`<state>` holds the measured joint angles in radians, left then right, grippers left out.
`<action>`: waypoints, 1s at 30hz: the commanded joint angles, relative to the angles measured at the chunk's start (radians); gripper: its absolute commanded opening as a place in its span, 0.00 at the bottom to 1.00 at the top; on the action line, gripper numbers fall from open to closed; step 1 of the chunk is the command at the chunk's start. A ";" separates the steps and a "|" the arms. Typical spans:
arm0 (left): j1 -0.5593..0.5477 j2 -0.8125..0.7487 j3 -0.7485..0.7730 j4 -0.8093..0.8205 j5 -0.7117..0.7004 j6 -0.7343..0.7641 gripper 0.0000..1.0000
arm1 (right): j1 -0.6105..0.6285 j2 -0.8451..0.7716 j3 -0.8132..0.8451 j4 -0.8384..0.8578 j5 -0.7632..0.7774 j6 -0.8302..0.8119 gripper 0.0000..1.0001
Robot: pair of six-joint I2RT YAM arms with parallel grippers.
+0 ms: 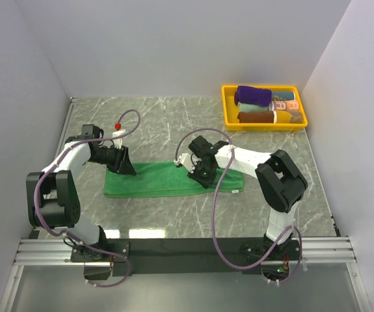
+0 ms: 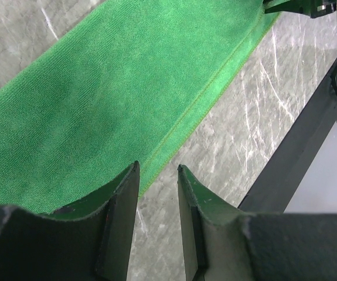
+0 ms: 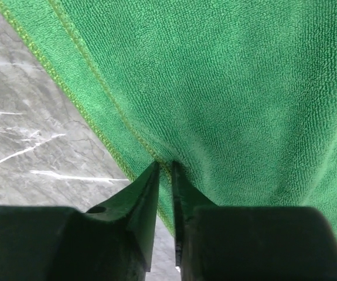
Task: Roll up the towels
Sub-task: Fold the towel
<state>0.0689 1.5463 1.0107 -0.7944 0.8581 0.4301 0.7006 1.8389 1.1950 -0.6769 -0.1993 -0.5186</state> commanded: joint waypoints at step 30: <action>0.003 -0.012 0.020 -0.011 0.007 0.021 0.39 | -0.004 0.056 0.058 -0.049 -0.020 -0.026 0.11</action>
<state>0.0689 1.5463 1.0107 -0.7952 0.8577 0.4324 0.6998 1.8782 1.2438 -0.7460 -0.2287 -0.5415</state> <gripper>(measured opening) 0.391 0.144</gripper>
